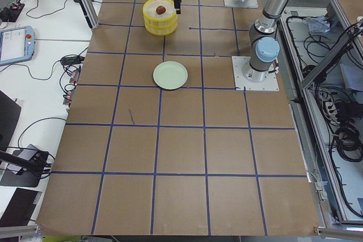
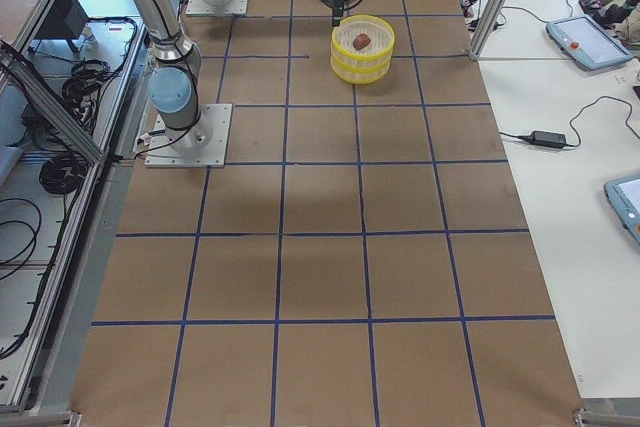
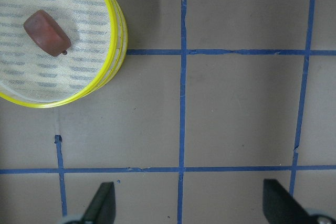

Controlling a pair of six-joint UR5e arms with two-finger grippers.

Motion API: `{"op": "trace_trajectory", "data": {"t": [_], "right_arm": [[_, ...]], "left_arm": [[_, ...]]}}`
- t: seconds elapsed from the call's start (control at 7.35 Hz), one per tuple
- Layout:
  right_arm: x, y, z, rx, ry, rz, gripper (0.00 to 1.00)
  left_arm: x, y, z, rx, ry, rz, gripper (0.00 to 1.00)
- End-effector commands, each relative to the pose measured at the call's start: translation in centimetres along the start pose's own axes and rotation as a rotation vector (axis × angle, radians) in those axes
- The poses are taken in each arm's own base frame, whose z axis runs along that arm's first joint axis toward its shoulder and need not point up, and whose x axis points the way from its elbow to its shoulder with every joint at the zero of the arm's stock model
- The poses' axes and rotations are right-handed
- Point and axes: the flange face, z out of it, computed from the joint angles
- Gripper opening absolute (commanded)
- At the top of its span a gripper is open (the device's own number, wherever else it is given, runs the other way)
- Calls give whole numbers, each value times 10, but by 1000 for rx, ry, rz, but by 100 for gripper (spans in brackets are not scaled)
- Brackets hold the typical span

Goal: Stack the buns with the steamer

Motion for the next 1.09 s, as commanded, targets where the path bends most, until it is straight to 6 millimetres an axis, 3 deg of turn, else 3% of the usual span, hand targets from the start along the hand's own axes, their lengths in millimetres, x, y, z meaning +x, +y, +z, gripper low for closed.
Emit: {"op": "trace_trajectory", "data": {"t": [0.0, 0.41, 0.95], "right_arm": [[1, -1, -1, 1, -2, 5, 100], [2, 0, 0, -2, 3, 8, 100], [2, -1, 2, -5, 4, 8, 100]], "left_arm": [[14, 9, 12, -15, 2, 16, 98], [19, 4, -7, 85, 58, 17, 99], [21, 2, -10, 108, 63, 14, 99]]}}
